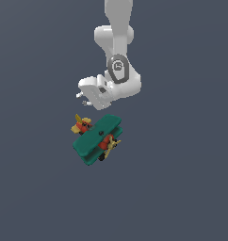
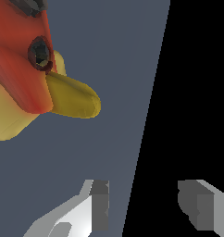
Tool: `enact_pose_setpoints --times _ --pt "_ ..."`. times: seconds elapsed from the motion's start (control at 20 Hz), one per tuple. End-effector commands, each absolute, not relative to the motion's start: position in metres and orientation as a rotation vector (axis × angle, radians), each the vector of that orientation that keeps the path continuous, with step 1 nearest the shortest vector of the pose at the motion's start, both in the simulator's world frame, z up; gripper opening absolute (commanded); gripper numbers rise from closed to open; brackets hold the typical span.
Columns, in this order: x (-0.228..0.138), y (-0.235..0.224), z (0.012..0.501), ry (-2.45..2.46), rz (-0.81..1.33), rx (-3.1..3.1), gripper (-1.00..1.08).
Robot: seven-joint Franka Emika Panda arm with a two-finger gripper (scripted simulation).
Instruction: Pick up the object and move it to a goal position.
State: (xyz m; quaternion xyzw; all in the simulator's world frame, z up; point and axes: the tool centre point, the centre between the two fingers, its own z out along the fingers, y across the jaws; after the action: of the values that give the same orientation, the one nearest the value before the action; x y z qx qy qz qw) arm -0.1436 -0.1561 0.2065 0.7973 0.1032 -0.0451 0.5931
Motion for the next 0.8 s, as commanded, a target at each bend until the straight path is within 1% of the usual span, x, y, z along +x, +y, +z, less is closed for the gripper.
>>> enact_pose_setpoints --times 0.0,0.75 --pt "-0.1427 -0.1576 0.2056 0.254 -0.084 1.825 0.28" --pt "-0.1354 -0.1607 0.1991 0.344 0.057 1.675 0.28"
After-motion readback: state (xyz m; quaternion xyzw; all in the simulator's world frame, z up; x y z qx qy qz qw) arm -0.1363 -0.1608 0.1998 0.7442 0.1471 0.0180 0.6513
